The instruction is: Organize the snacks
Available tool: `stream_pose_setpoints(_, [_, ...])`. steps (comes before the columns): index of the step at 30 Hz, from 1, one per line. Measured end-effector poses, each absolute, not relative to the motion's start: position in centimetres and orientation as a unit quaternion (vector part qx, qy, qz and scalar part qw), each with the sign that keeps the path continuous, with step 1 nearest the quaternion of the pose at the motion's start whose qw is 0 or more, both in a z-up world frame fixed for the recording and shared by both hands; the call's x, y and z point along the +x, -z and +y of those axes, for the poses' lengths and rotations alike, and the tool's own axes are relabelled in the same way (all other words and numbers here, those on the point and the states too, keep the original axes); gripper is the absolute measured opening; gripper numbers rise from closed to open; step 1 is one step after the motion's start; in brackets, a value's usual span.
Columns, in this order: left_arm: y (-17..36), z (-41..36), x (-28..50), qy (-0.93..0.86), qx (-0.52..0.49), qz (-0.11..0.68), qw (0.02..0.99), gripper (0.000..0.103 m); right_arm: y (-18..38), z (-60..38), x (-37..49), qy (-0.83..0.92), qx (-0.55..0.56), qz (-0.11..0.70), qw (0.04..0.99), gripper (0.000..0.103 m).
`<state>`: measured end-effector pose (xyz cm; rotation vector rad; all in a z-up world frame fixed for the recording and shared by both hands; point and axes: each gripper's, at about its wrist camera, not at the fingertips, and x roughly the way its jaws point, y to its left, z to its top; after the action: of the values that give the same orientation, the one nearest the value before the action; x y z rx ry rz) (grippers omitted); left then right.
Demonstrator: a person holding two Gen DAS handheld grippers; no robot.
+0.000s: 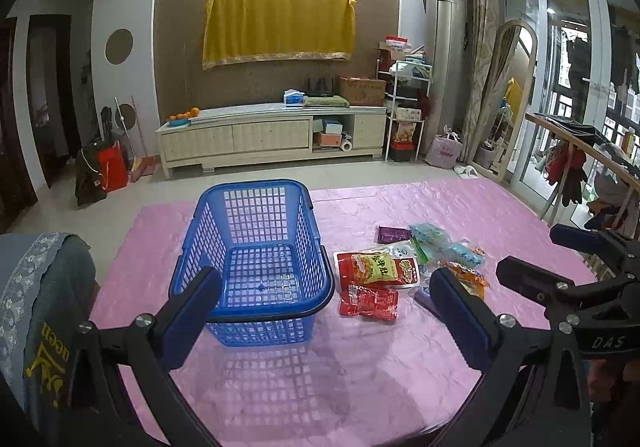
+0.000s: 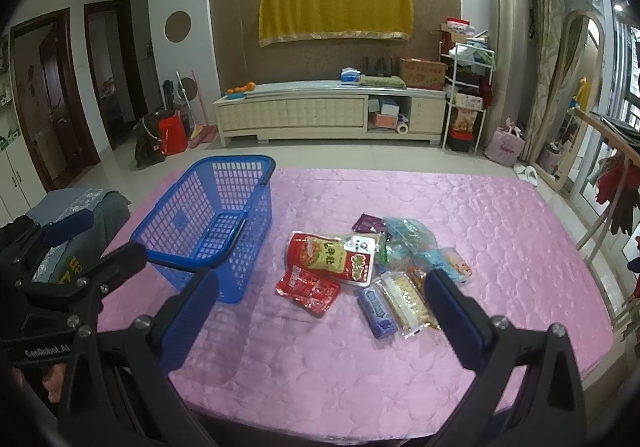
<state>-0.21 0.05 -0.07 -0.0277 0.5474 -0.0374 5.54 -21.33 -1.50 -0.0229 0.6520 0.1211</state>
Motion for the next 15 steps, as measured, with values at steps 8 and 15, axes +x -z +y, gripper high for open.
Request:
stream_pose_setpoints(8, [0.07, 0.1, -0.06, 0.021, -0.014, 0.274, 0.961, 0.103, 1.57, -21.3, 5.59, -0.061, -0.012, 0.321, 0.945, 0.103])
stream_pose_setpoints(15, [0.08, 0.24, -0.07, 0.025, -0.019, 0.281, 0.959, 0.103, 1.59, -21.31, 5.61, -0.06, -0.012, 0.322, 0.945, 0.103])
